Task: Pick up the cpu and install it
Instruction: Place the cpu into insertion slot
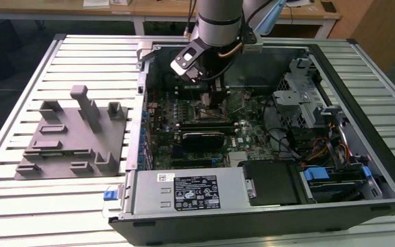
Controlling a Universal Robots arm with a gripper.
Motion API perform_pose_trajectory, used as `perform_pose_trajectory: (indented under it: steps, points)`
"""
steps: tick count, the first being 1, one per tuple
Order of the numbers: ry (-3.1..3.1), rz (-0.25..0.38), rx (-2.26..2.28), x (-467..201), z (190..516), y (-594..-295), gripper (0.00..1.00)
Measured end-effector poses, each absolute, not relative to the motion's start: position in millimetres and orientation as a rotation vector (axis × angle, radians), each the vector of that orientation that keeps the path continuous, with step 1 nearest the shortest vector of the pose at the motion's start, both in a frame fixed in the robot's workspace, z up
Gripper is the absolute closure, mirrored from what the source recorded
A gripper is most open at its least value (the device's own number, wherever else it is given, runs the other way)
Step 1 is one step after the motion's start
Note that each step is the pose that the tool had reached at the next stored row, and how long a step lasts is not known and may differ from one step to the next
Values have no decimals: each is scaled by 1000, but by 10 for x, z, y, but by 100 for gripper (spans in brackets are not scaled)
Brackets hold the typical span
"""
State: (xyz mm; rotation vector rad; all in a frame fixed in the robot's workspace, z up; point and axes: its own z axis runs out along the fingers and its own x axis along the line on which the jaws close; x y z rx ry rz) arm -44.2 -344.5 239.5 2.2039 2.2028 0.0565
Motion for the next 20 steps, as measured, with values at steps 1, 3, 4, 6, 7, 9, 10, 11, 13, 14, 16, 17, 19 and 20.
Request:
perform_pose_trajectory:
  steps: [1,3,4,6,7,9,10,11,13,14,16,17,19,20]
  points:
    - [2203,57,2204,-441,2388,-3445,46]
    - [2203,56,2204,-441,2372,-3445,46]
    - [2203,56,2204,-442,2363,-3445,46]
    - [2203,56,2204,-442,2343,-3445,46]
    - [2203,56,2204,-442,2341,-3445,46]
    - [2202,56,2204,-442,2341,-3445,46]
    - [2202,56,2204,-442,2341,-3445,46]
    - [2202,56,2204,-442,2341,-3445,46]
    - [2202,57,2204,-441,2335,-3445,46]
    - [2202,57,2204,-441,2331,-3445,46]
    - [2202,56,2204,-442,2326,-3445,46]
    - [2202,56,2204,-441,2322,-3445,46]
    - [2202,55,2204,-442,2317,-3445,46]
    - [2202,55,2204,-442,2317,-3446,46]
